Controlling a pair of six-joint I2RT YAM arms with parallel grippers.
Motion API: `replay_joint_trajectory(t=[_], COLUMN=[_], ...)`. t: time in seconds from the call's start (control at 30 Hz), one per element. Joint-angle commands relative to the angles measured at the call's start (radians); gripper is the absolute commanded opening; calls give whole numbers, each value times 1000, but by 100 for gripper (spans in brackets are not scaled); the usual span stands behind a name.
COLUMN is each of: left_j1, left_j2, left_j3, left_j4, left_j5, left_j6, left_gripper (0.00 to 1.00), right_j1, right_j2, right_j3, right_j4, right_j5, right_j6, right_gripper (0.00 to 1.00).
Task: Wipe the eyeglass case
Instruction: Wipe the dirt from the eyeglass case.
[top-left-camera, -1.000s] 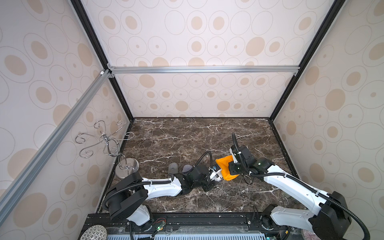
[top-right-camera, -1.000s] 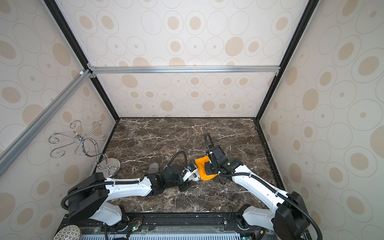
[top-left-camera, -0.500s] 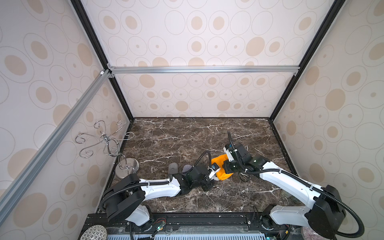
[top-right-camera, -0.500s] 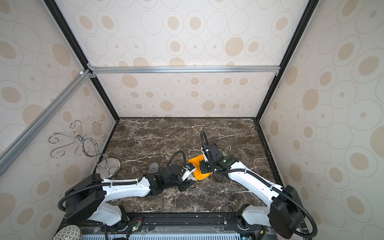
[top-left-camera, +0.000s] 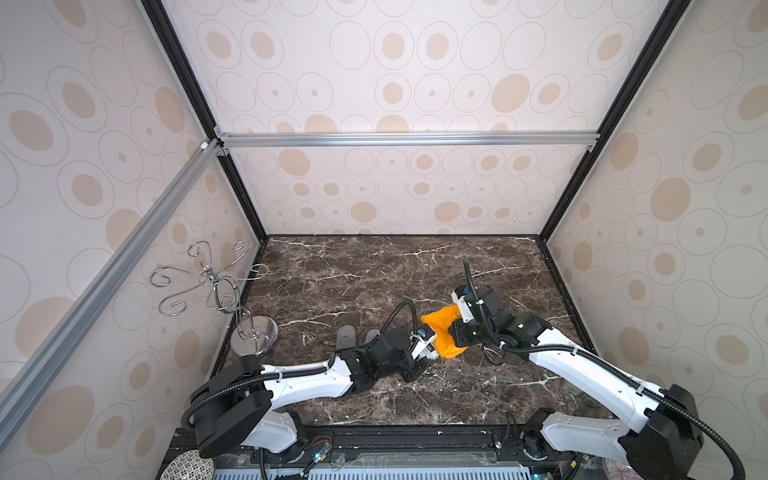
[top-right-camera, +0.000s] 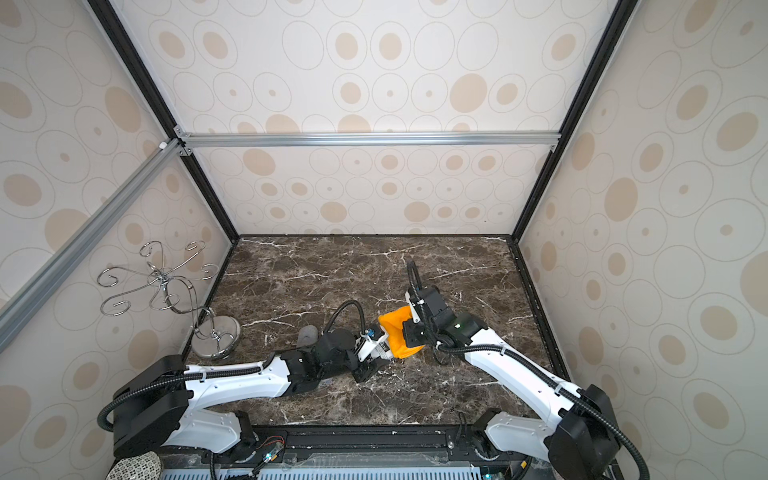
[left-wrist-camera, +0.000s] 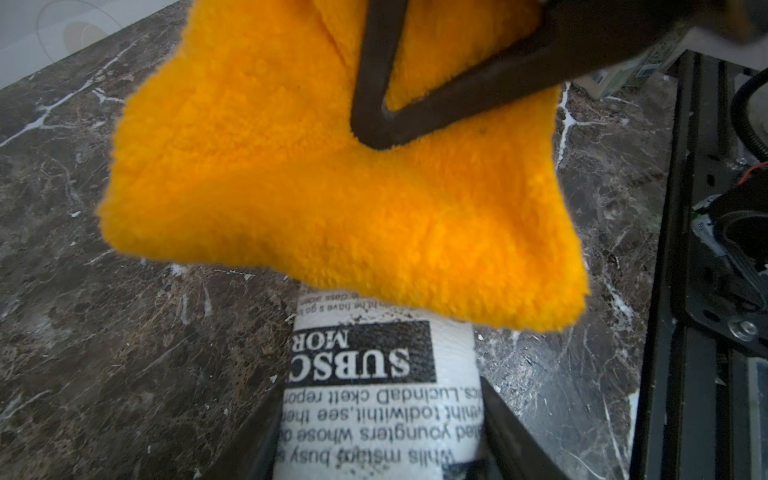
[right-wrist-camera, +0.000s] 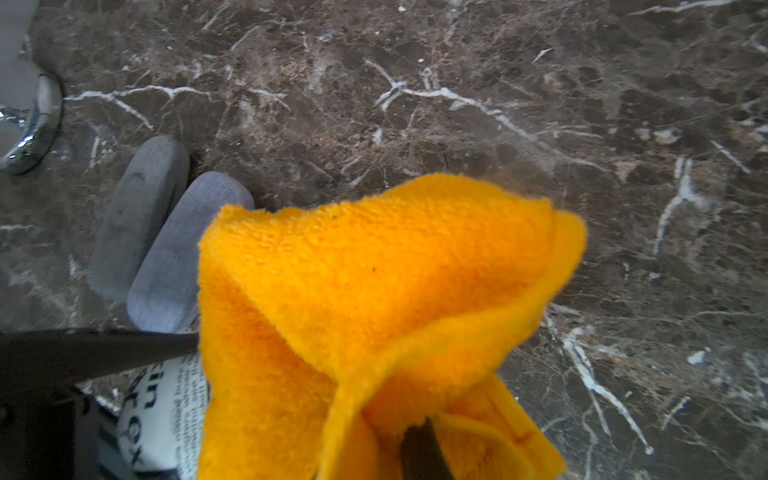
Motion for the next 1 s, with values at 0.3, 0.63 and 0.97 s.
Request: replay_joint_trajectory(t=[0.3,0.63,0.97], left_j1=[57,184,226], left_j2=[35,-9,-14], left_j3=[22,21,60], left_j4=[144,123,58], left_j5=[202,367,398], left_j6=[-207,-409,-472], left_gripper=[50,49,49], right_j1=[-63,-22,59], right_j2=[-156,-239,-178], right_j3=[-65,-138,-170], right_j4=[-74,67,143], right_j5=[186,-77,181], right_j6=[32,-32,46], right_gripper=[0,0,0])
